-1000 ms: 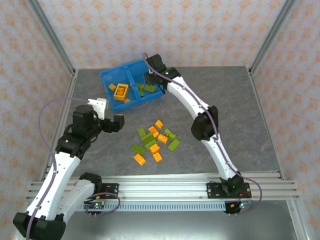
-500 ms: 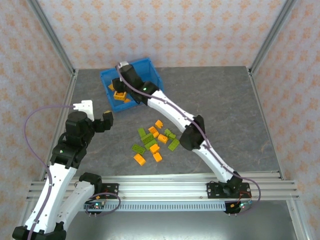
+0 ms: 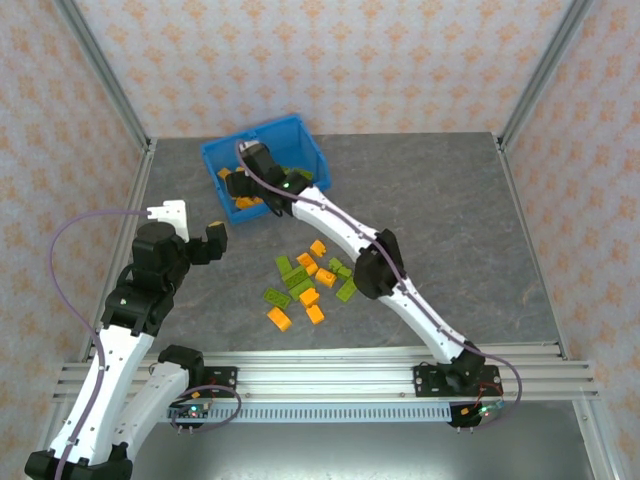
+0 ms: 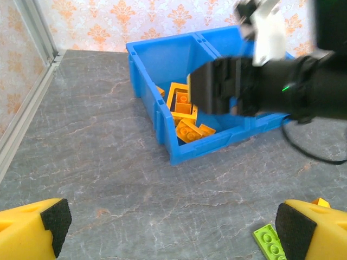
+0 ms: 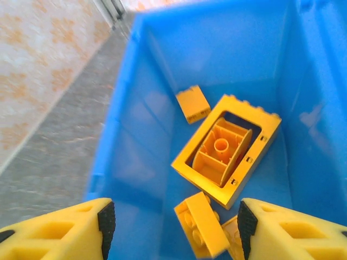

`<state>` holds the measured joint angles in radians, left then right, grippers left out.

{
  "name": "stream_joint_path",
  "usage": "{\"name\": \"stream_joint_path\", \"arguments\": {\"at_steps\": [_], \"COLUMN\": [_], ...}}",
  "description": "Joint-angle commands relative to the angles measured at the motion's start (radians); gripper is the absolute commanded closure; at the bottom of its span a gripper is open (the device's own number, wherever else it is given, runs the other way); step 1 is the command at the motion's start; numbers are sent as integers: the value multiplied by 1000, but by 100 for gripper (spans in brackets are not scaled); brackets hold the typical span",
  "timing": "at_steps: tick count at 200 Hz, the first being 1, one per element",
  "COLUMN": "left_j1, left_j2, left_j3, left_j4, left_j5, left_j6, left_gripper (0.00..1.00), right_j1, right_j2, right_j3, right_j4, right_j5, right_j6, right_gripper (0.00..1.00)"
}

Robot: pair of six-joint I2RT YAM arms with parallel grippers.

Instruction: Sort the legos into containers by color

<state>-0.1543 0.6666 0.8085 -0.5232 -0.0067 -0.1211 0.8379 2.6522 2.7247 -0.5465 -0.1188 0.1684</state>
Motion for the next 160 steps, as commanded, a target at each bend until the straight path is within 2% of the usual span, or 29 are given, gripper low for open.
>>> {"name": "stream_joint_path", "arguments": {"at_steps": [1,18,37,52,74,92,121,160], "left_j1": [9,5,-37,-133,-294,-349,-353,-353], "left_j2": [12,46,116,190,353,521,737,956], "left_j3": [-11,-6,-1,-5,18,55,123,245], "left_j4": [6,-22,-72,-102,-118,-102,-62,-51], "left_j5": [41,100,161,141,78,69,90,122], "left_j6": [-113,-270,-480,-598,-704,-755,-781,-724], "left_gripper": [3,6,9,13,19,25,29,29], "right_j1": [3,1,0,-6,-16,-18,-17,-22], "right_j2": [-287,-469,-715,-885,-1059,-1143,-1228,-1321], "right_j3": [-78,-248,-567,-798,-1014,-1110,-1205,-1290], "right_j4": [-93,-154,-164,-146,-172,-218,-286,-316], "right_j5": [36,93,203,255,205,127,60,108], "right_j6": [2,-14,-16,-5,15,24,61,74], "right_gripper": [38,35,29,23,16,11,8,7]}}
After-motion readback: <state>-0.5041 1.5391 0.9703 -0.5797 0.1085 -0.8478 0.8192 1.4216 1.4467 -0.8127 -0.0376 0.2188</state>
